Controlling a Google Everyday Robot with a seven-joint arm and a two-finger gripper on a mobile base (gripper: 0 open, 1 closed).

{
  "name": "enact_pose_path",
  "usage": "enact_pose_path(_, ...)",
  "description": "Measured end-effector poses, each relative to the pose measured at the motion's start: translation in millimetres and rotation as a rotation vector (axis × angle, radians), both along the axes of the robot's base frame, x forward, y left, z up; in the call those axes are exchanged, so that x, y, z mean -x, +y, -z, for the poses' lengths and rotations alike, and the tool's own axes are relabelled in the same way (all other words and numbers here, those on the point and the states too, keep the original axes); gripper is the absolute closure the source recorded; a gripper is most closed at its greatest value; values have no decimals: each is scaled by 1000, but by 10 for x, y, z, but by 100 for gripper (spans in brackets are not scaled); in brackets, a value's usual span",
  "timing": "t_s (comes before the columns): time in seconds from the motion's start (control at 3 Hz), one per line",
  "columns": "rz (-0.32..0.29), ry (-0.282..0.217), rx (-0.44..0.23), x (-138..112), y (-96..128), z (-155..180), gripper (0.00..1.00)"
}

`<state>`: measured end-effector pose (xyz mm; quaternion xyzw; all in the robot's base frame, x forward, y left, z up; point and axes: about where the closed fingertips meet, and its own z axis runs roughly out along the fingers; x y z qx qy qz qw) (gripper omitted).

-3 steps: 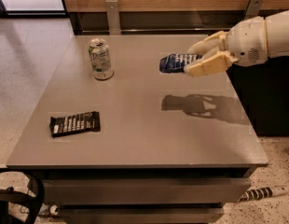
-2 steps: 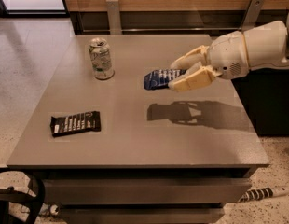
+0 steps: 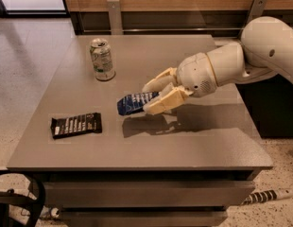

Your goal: Move rxbar blueberry near rxbar chocolate

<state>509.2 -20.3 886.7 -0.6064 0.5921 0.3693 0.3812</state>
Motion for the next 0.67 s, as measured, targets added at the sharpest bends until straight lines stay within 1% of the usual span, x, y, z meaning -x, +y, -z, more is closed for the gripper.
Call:
enact_pose_path(0.33, 0, 0, 0, 0, 1, 0, 100)
enact_pose_path(0.67, -4, 0, 0, 7, 22, -1, 82)
